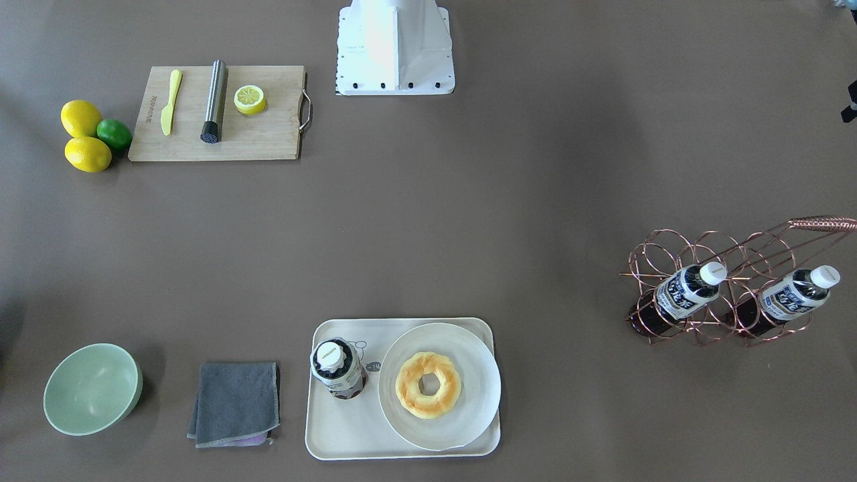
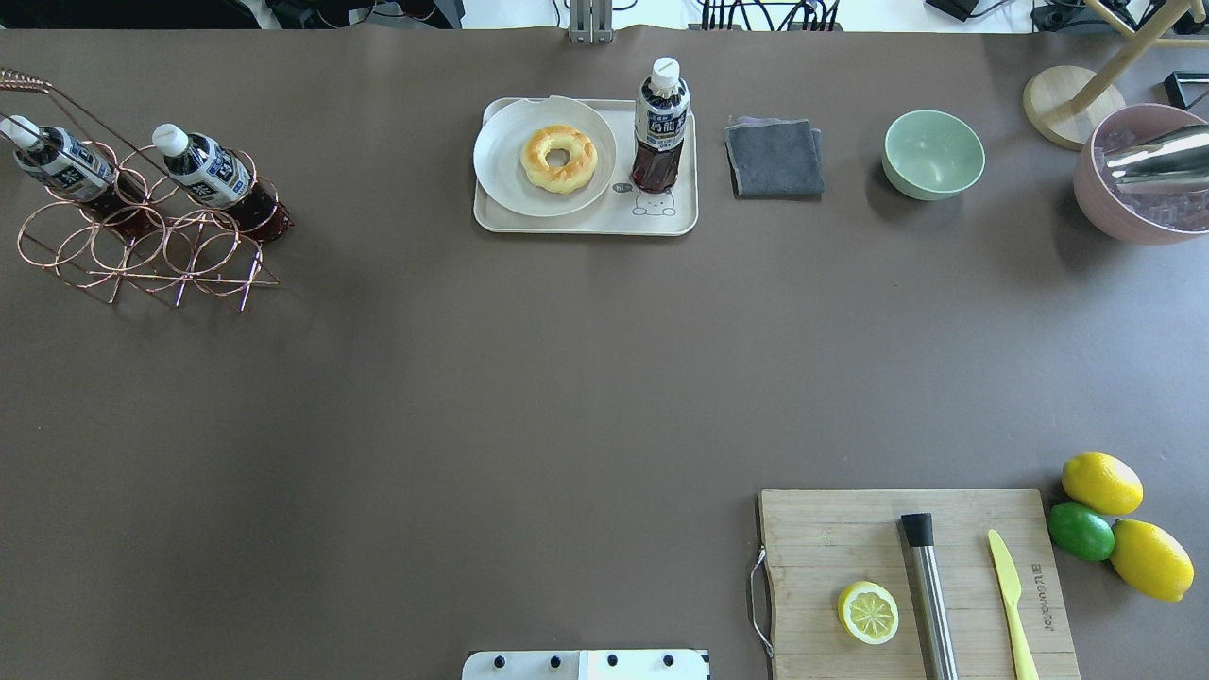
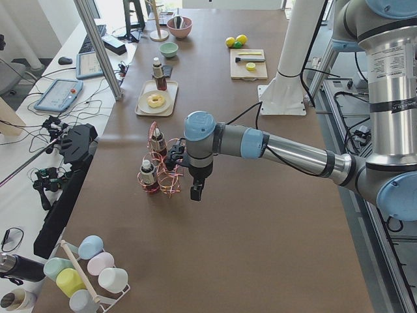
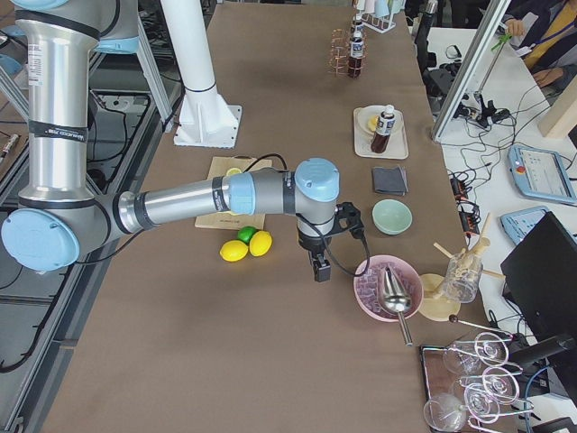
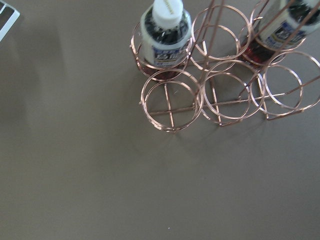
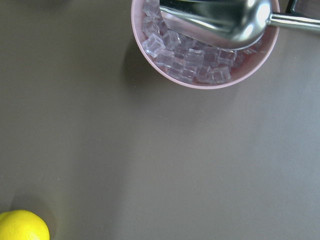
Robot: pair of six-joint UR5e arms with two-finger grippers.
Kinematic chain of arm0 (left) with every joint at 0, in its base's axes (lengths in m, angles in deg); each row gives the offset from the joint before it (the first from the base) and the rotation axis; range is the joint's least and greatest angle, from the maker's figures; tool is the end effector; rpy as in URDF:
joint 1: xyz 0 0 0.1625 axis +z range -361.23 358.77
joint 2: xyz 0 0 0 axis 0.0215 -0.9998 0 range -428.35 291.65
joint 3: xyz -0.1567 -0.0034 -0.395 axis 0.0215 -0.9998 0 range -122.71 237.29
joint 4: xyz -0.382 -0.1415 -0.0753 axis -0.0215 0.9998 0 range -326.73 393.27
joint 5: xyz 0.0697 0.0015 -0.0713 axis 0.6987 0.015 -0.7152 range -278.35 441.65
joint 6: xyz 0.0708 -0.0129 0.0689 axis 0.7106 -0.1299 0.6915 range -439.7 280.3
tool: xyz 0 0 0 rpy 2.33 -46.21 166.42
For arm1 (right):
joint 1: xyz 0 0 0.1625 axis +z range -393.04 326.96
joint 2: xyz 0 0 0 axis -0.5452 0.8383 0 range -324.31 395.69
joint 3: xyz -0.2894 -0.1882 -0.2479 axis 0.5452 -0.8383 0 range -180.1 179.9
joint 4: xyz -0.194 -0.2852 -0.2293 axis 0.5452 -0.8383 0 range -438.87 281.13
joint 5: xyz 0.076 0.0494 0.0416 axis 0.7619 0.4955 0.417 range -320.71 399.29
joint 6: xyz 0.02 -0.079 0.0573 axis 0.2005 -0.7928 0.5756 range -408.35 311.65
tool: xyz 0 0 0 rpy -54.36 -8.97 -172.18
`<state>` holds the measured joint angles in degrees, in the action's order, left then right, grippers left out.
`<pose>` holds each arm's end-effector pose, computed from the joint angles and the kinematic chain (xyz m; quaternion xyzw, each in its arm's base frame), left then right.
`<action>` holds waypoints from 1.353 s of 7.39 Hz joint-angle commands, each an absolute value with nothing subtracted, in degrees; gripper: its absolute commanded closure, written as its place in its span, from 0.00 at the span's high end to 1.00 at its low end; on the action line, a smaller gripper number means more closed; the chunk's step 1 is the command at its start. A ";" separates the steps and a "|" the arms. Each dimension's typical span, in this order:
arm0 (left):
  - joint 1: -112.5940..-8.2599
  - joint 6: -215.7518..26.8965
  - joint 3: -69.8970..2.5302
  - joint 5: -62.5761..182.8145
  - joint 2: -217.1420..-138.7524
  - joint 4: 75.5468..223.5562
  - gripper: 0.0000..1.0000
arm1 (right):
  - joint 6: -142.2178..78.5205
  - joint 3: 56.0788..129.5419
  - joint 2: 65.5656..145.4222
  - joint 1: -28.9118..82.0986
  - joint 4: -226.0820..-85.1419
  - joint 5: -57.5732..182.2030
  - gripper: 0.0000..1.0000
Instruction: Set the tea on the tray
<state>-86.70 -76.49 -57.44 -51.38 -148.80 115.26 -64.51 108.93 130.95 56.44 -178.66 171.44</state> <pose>-0.0322 -0.4199 0.5387 0.0539 0.3667 0.0855 0.9248 0.0624 -0.4470 0.5591 0.0809 -0.3516 -0.1476 0.9209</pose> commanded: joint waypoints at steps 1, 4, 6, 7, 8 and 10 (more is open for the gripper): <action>-88.23 -74.26 -56.63 -51.50 -146.23 117.20 0.97 | -69.69 108.45 134.47 60.38 -178.62 170.86 1.00; -96.20 -71.46 -54.00 -51.50 -146.05 117.21 0.97 | -68.83 108.36 133.34 60.30 -178.62 170.86 1.00; -98.95 -67.74 -53.37 -51.59 -145.96 117.03 0.97 | -68.21 108.45 133.33 59.77 -178.45 171.04 1.00; -99.14 -67.92 -53.19 -51.59 -145.09 117.12 0.97 | -68.21 108.45 133.42 59.77 -178.45 171.13 1.00; -99.32 -67.92 -53.28 -51.59 -144.99 117.03 0.97 | -68.21 108.36 133.42 59.77 -178.45 170.95 1.00; -99.41 -67.92 -53.20 -51.59 -144.55 117.12 0.97 | -68.30 108.36 133.51 59.69 -178.45 170.95 1.00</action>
